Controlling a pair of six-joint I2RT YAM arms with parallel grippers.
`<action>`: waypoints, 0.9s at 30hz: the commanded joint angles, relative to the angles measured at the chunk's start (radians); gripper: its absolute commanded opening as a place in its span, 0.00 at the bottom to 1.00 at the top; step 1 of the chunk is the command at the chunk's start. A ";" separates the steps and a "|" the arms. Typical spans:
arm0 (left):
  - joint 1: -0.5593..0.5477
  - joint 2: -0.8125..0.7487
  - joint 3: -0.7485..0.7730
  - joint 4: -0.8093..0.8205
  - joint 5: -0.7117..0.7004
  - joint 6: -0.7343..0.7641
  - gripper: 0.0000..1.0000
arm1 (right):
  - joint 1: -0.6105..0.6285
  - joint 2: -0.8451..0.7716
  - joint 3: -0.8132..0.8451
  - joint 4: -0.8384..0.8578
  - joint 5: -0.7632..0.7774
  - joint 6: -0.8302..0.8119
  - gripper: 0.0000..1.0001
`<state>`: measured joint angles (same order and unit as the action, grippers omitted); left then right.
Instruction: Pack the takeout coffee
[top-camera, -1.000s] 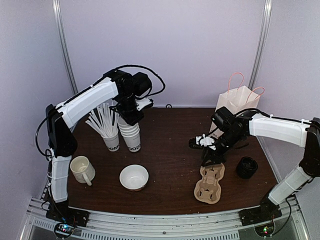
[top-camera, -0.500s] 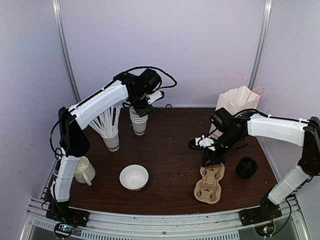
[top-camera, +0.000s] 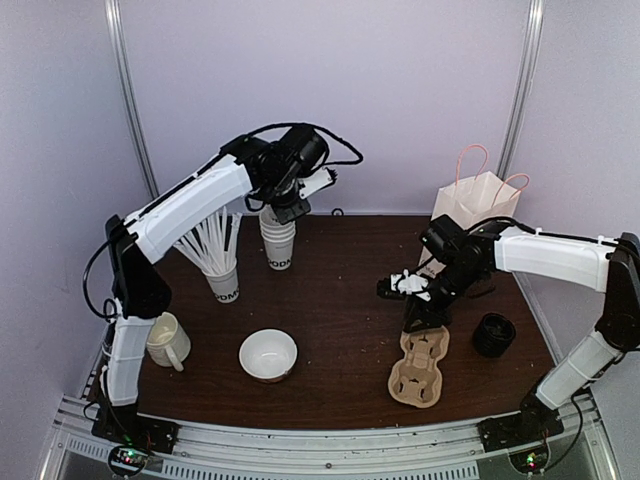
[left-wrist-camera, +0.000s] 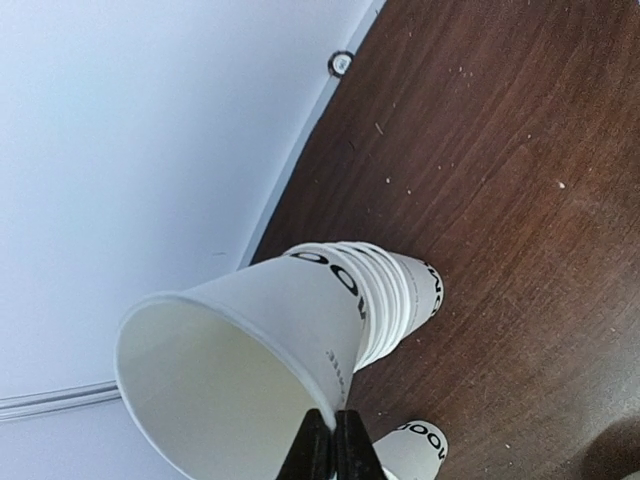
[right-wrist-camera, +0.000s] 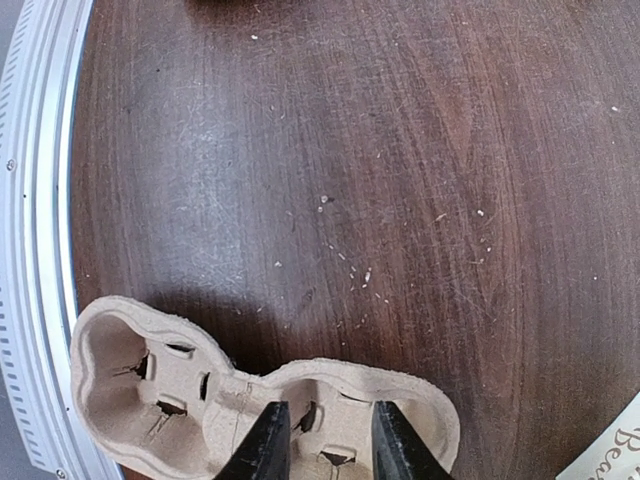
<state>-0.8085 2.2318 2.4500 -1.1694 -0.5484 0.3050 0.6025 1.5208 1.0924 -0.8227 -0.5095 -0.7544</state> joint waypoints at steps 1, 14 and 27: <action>-0.075 -0.143 0.036 0.106 -0.056 0.064 0.00 | 0.002 -0.005 0.041 -0.026 0.021 0.016 0.31; -0.311 -0.369 -0.265 0.061 0.150 -0.004 0.00 | -0.262 -0.120 0.133 -0.155 -0.134 0.034 0.32; -0.451 -0.274 -0.369 0.039 0.344 -0.041 0.00 | -0.395 -0.262 0.062 -0.271 -0.039 0.050 0.33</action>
<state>-1.2518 1.9064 2.0941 -1.1355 -0.2886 0.2932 0.2207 1.3064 1.1870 -1.0382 -0.6125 -0.7277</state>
